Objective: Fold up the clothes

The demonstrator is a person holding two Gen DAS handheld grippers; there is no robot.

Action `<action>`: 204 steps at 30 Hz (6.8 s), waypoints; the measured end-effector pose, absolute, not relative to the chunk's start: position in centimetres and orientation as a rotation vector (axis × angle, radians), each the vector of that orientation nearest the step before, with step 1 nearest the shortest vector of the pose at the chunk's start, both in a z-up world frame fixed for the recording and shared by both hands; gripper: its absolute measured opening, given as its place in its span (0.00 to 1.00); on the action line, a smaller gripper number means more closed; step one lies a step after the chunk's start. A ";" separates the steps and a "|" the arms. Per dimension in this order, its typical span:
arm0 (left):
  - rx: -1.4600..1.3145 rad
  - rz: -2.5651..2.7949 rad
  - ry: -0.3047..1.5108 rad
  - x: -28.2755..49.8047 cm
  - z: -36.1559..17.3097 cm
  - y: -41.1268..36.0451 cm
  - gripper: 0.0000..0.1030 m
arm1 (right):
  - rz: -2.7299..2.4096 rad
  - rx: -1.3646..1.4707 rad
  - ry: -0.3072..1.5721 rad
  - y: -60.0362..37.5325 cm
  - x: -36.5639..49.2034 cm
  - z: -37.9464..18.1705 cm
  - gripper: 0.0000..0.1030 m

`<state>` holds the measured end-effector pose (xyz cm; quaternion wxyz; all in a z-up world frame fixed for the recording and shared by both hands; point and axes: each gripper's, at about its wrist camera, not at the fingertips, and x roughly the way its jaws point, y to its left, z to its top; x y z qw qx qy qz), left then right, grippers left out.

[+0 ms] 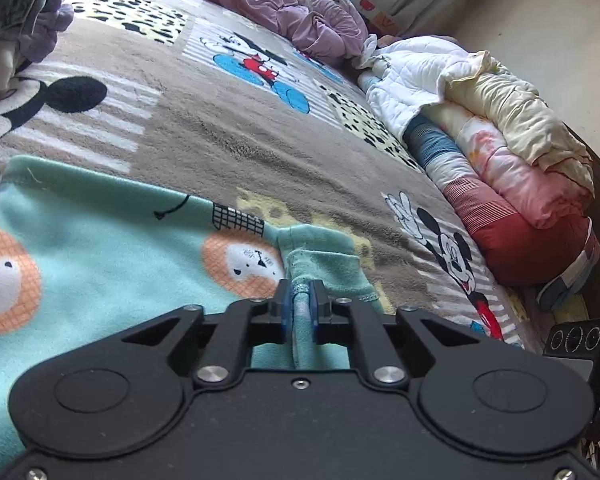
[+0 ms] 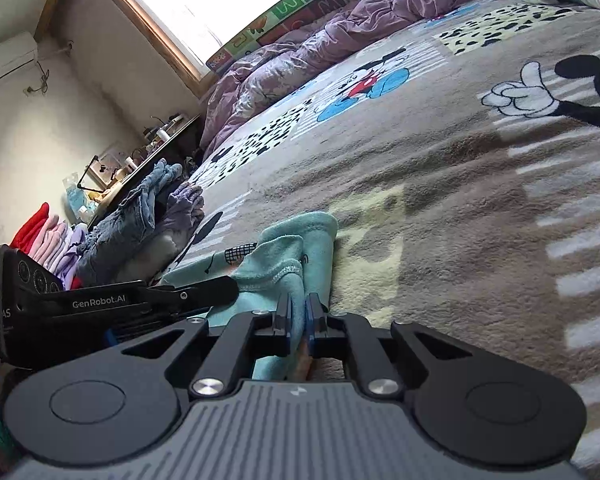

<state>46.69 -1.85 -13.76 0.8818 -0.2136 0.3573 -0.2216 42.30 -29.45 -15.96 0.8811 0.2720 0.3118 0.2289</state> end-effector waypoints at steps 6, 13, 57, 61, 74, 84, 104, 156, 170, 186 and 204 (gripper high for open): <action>-0.301 -0.464 0.625 43.3 -9.8 -3.4 0.09 | 0.473 0.447 0.563 -31.1 38.1 -12.9 0.17; -0.243 -0.544 0.637 38.1 -8.9 -5.2 0.09 | 0.577 0.320 0.497 -32.0 28.8 -9.9 0.17; -0.513 -0.269 0.659 15.4 -12.7 6.3 0.74 | 0.416 0.452 0.486 -27.4 9.0 -12.3 0.39; -0.588 -0.200 0.655 13.9 -13.6 9.5 0.74 | 0.488 0.350 0.501 -24.2 7.9 -11.8 0.40; -0.926 0.020 0.537 13.1 -16.3 18.7 0.74 | 0.639 0.156 0.552 -17.0 7.1 -12.1 0.49; -1.045 0.136 0.430 16.0 -15.9 24.5 0.70 | 0.636 0.194 0.562 -16.8 8.0 -12.7 0.50; -0.836 0.013 0.368 21.4 -8.1 23.2 0.04 | 0.517 0.571 0.490 -22.4 13.4 -13.6 0.52; -0.072 -0.441 0.497 19.7 -6.2 -8.4 0.44 | 0.253 1.156 0.432 -36.7 15.2 -19.2 0.65; -0.132 -0.250 0.488 13.6 -10.8 3.5 0.55 | 0.195 1.163 0.589 -33.7 21.4 -17.9 0.82; 0.147 -0.215 0.464 14.4 -14.0 -0.6 0.17 | 0.067 1.028 0.538 -32.1 23.2 -18.2 0.06; 0.403 -0.261 0.467 14.7 -15.5 -4.8 0.10 | 0.247 0.812 0.392 -33.2 27.9 -8.9 0.06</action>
